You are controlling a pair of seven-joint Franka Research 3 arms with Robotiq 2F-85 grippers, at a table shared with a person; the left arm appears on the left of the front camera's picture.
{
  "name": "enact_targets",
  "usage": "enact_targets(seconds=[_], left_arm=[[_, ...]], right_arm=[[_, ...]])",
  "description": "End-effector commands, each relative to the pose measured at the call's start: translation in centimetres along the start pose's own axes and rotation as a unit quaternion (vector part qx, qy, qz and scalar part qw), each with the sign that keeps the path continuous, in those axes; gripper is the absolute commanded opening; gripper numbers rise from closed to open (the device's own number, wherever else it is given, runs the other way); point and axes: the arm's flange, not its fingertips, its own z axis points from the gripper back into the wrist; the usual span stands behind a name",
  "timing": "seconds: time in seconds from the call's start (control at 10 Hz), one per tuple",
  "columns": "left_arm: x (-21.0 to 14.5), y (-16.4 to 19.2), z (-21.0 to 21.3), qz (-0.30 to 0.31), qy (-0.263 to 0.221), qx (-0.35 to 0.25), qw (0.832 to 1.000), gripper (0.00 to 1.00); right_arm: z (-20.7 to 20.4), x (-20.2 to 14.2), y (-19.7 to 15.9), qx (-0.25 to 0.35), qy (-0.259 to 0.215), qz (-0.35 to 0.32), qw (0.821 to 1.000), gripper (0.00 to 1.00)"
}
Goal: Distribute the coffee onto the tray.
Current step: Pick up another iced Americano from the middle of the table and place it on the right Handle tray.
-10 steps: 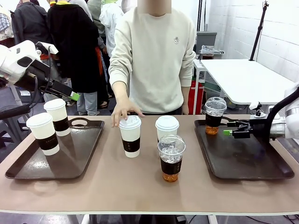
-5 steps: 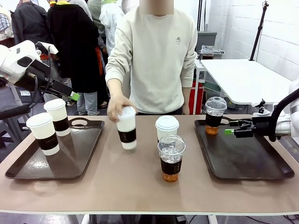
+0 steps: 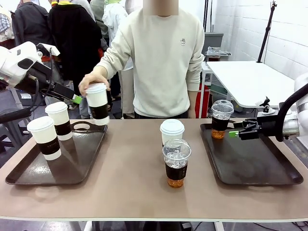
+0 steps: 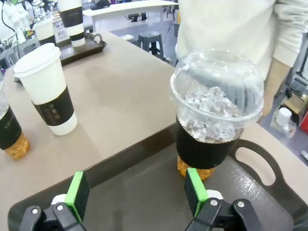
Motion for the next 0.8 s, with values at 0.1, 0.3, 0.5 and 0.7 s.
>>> enact_targets(seconds=[0.1, 0.3, 0.5, 0.7], left_arm=[[-0.1, 0.2, -0.1, 0.005, -0.002, -0.004, 1.000, 1.00], [-0.1, 0.2, -0.1, 0.005, -0.002, -0.004, 1.000, 1.00], [-0.1, 0.2, -0.1, 0.005, -0.002, -0.004, 1.000, 1.00], [-0.1, 0.2, -0.1, 0.005, -0.002, -0.004, 1.000, 1.00]], right_arm=[[-0.6, 1.9, 2.3, 0.011, 0.030, 0.011, 0.999, 1.00], [-1.2, 3.4, 3.0, 0.029, 0.031, 0.035, 0.999, 1.00], [-1.7, 3.9, 3.0, 0.060, 0.019, 0.060, 0.996, 1.00], [-1.8, 4.0, 3.0, 0.088, 0.020, 0.073, 0.993, 1.00]])
